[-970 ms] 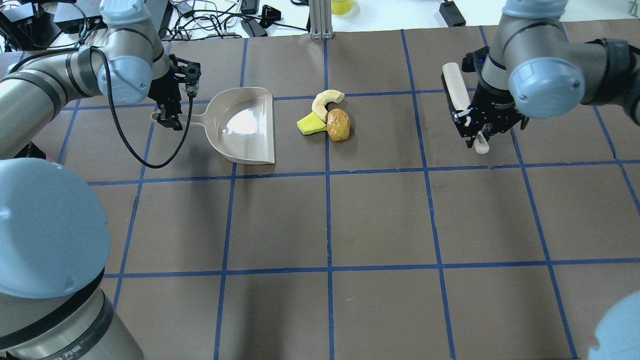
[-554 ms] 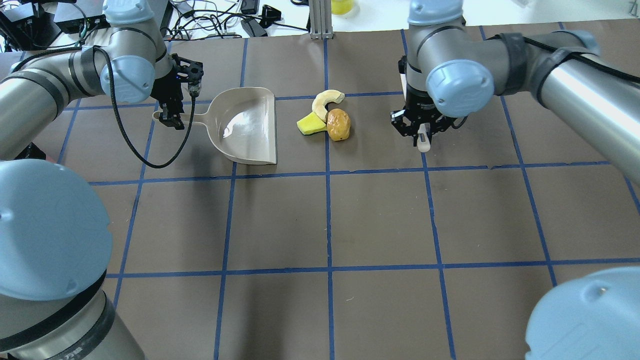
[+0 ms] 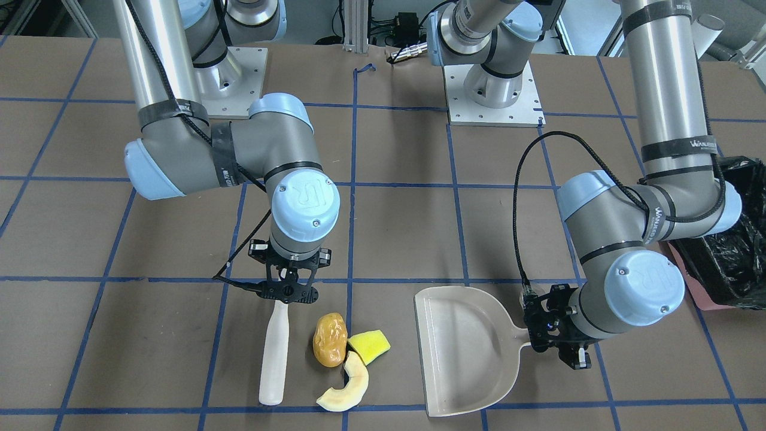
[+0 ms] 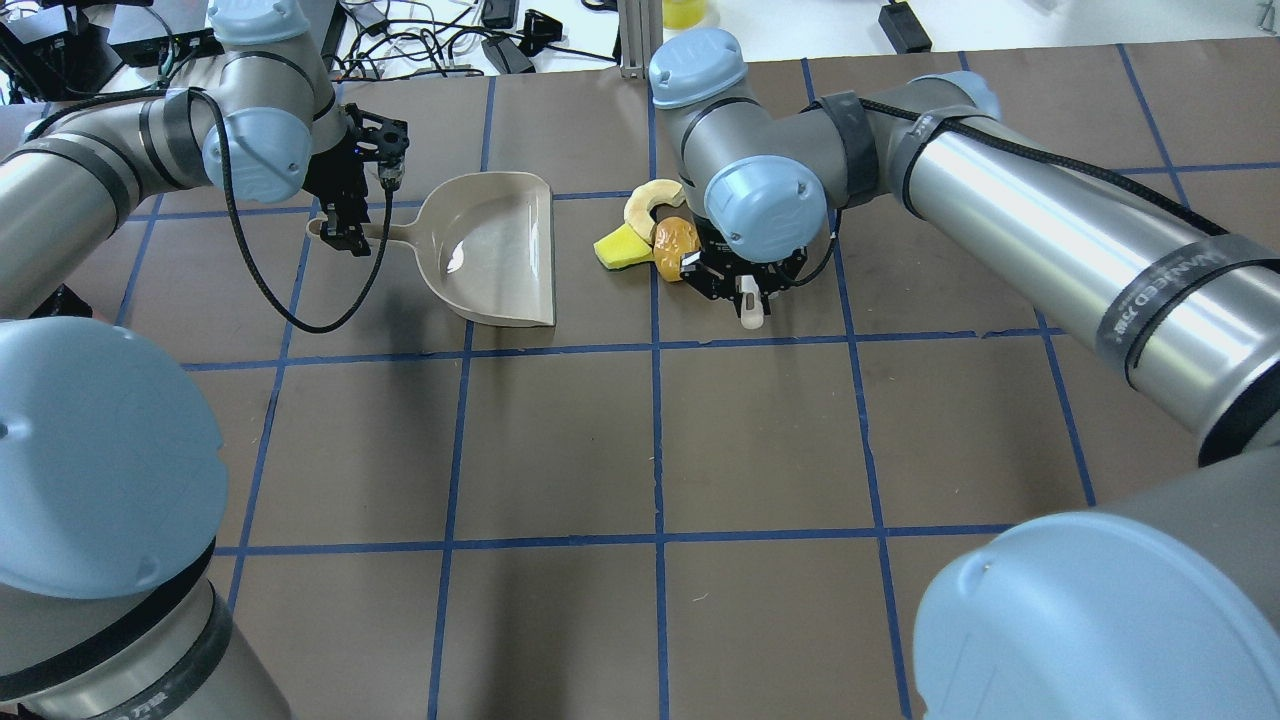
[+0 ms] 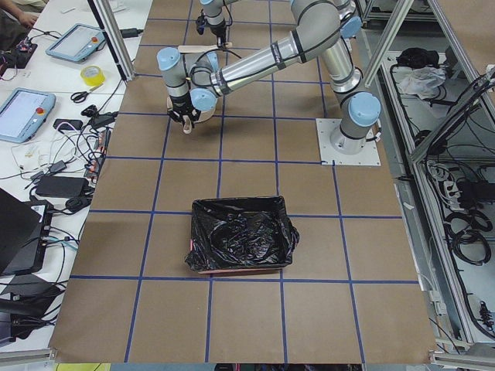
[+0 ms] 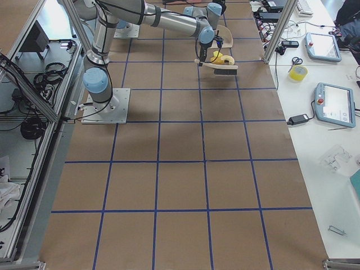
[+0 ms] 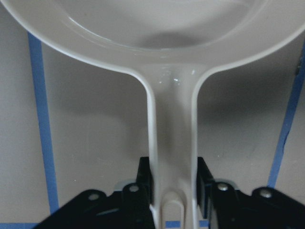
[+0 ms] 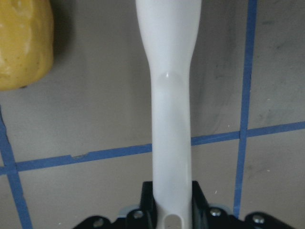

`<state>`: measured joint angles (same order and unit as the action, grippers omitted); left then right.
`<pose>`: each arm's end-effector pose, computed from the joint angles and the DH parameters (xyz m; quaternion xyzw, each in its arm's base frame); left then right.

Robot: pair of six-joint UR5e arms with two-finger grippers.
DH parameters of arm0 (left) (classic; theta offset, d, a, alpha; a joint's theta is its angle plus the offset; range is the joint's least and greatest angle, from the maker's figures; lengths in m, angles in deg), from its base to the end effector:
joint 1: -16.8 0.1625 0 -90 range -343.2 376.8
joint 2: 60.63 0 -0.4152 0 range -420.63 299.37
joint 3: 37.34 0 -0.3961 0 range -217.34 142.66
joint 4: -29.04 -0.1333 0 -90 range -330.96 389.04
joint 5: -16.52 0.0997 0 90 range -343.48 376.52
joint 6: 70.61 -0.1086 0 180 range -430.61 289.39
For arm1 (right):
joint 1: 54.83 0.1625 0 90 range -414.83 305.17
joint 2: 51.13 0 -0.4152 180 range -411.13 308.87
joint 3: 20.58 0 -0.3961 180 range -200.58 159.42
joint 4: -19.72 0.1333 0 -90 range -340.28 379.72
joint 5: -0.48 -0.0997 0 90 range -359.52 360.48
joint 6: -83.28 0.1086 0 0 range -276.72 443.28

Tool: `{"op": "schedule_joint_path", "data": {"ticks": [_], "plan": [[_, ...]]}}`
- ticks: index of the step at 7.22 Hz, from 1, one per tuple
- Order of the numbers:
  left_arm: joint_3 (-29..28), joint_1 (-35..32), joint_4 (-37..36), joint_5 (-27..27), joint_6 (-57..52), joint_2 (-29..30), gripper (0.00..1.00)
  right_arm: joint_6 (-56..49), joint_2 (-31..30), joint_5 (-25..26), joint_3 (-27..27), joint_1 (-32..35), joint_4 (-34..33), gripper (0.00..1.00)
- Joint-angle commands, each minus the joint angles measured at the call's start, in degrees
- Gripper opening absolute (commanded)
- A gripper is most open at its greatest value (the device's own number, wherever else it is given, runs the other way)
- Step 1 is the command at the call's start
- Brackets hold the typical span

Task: Sweep and dump trash into bin
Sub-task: 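Sweep the sponge and potato toward the dustpan with the right-held brush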

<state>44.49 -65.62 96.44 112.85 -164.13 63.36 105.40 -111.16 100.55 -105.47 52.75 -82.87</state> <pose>-0.0303 -0.6922 0.2209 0.6814 0.7292 0.0604 0.0134 0.3027 -0.5770 0.2300 -0.0299 -0.9900 -0.0705 0.1182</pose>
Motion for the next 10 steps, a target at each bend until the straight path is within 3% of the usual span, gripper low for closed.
{"op": "schedule_joint_path", "data": {"ticks": [1,10], "plan": [[-0.01,-0.02,0.0,0.0,0.01,0.02,0.05,3.01,0.96,-0.14,0.52,2.63,0.12,0.0],[-0.01,-0.11,0.0,-0.27,0.01,0.02,0.05,9.17,1.84,-6.89,1.22,6.06,-3.3,0.0]]}}
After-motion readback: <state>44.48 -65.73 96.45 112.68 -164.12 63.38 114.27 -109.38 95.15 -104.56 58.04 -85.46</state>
